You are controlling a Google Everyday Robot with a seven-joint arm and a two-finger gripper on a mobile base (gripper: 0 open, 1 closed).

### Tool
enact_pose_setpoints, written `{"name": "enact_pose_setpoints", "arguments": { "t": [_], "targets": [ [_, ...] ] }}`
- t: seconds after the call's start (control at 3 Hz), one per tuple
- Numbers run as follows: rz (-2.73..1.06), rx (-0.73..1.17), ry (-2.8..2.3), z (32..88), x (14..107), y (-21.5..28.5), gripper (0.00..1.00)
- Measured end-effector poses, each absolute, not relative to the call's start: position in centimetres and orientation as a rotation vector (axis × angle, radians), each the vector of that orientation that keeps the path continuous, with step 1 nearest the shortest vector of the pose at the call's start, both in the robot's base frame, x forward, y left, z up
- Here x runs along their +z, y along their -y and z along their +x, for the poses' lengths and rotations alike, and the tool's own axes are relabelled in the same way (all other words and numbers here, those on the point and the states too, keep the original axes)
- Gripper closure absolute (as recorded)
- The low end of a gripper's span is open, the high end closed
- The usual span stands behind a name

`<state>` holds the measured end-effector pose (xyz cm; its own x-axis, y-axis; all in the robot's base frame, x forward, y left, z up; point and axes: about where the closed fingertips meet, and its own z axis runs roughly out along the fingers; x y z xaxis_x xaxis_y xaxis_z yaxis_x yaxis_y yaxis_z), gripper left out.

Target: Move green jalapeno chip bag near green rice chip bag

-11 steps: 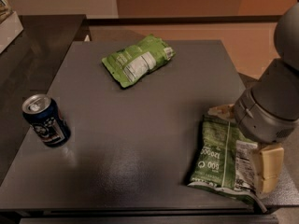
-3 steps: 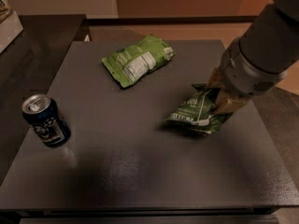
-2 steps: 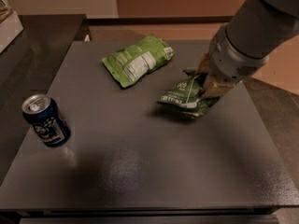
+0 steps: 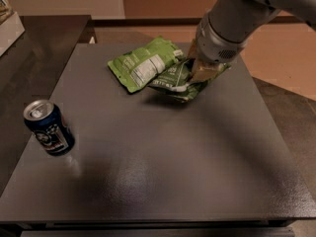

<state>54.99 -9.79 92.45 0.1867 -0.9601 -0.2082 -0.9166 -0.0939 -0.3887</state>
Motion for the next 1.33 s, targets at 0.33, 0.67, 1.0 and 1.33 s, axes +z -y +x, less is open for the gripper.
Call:
{"name": "enact_pose_setpoints", "arguments": {
  "t": [0.33,0.67,1.0,1.33],
  "targets": [
    [-2.023,-0.147,-1.757,57.4,91.9,8.6,0.81],
    [-2.002,-0.146,-1.767,59.1,91.8,7.8,0.59],
    [-1.983,-0.140,-1.775,60.6,91.2,7.2,0.36],
    [-1.986,-0.139,-1.773,60.6,91.2,7.1,0.12]
  ]
}}
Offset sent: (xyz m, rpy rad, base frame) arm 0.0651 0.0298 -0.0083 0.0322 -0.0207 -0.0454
